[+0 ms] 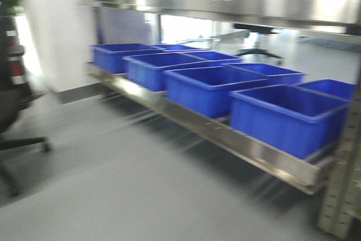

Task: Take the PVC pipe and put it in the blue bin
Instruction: 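Drive the base across the room toward the shelf of blue bins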

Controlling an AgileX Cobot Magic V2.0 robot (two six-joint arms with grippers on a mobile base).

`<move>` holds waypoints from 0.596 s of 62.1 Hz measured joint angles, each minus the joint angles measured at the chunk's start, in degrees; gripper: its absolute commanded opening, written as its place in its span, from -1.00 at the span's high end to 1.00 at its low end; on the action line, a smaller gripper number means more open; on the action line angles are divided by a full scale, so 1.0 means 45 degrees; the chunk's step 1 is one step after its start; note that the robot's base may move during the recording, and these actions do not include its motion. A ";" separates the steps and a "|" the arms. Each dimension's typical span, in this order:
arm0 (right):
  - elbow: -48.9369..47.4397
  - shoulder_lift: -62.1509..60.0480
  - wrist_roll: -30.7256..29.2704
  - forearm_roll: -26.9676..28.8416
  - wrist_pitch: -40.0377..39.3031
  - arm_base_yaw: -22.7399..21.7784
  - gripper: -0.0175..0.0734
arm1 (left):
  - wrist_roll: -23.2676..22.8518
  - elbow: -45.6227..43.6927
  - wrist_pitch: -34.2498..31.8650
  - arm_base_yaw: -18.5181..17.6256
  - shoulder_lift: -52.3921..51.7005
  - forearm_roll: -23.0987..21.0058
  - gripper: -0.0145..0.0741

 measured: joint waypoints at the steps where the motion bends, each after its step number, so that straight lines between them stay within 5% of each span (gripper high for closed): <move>1: 0.0000 0.0000 0.0000 0.0000 0.0000 0.0000 0.98 | 0.0000 0.0000 0.0000 0.0000 0.0000 0.0000 0.92; 37: 0.0000 0.0000 -0.0036 0.0000 0.0000 0.0000 0.98 | 0.0000 0.0000 0.0000 0.0000 0.0000 0.0000 0.92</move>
